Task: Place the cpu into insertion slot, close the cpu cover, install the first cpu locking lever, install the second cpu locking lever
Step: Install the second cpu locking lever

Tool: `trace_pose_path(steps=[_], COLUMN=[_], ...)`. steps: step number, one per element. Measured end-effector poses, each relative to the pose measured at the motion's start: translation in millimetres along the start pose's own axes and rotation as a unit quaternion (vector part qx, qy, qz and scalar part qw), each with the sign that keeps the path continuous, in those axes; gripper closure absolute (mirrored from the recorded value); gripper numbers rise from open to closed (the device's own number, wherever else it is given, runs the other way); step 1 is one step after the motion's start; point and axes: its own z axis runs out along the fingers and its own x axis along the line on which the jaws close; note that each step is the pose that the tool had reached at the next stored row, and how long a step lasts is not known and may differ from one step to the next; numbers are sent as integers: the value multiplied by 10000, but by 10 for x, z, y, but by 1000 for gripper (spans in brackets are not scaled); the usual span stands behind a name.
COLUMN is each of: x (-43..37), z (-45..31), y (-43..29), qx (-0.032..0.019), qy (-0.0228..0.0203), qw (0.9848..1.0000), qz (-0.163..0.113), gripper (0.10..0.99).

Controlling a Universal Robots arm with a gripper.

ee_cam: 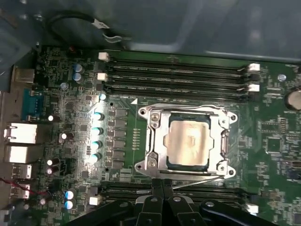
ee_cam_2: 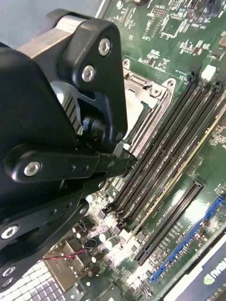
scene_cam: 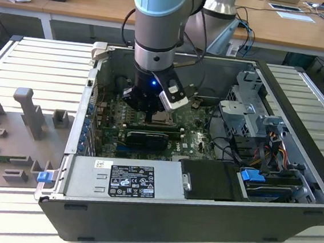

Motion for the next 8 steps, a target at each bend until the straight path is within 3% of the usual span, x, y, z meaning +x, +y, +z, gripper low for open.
trace_pose_path(steps=[1, 2, 3, 5, 8], x=[3, 8, 10, 13, 21], z=[17, 34, 36, 35, 31], y=[-1, -8, -29, -62, -130], qx=[-15, -71, -162, -284, -364], qy=[-1, -4, -10, -18, -23], qw=[10000, 10000, 9999, 9996, 9993], qz=[-7, -7, -4, -1, 2], gripper=[980, 980, 980, 980, 980])
